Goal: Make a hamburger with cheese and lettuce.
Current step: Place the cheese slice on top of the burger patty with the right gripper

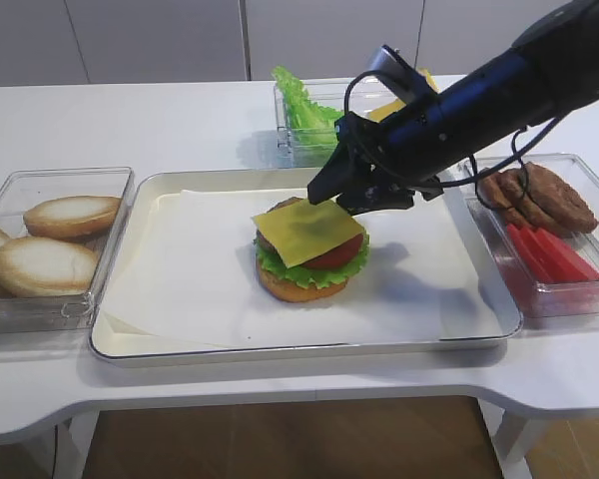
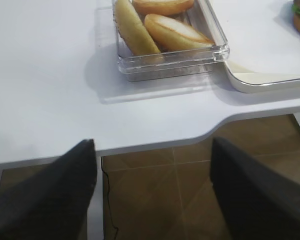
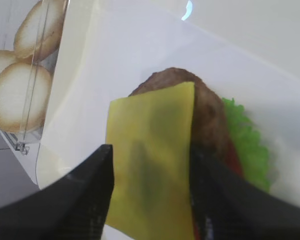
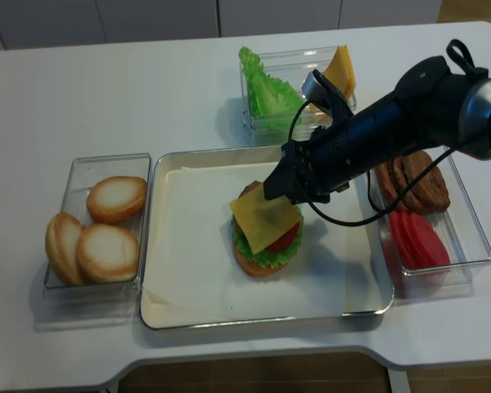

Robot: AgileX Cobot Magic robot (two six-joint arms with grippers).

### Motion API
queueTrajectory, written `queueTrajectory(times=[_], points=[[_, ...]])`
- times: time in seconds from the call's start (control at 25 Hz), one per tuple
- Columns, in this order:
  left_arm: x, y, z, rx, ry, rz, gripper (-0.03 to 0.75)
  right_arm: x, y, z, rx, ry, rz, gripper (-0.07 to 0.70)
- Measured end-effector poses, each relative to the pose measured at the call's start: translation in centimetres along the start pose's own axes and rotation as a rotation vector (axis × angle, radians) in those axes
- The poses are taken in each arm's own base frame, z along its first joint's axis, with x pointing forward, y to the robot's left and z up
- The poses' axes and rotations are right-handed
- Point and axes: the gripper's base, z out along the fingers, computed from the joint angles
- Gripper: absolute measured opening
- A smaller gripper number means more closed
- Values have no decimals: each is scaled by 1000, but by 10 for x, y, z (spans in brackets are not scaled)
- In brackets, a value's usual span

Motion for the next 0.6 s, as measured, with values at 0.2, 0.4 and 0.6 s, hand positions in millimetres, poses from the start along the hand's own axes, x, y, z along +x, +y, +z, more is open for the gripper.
queueTrajectory(times=[0.2,0.4,0.6], points=[[0,0,0,0,0,0,528,0,6,-7,22,-8,-31,376],[0,0,0,0,0,0,528,1,11,-13,38,-5,-51,430],[0,0,0,0,0,0,528,3,17,-24,91,7,-59,447]])
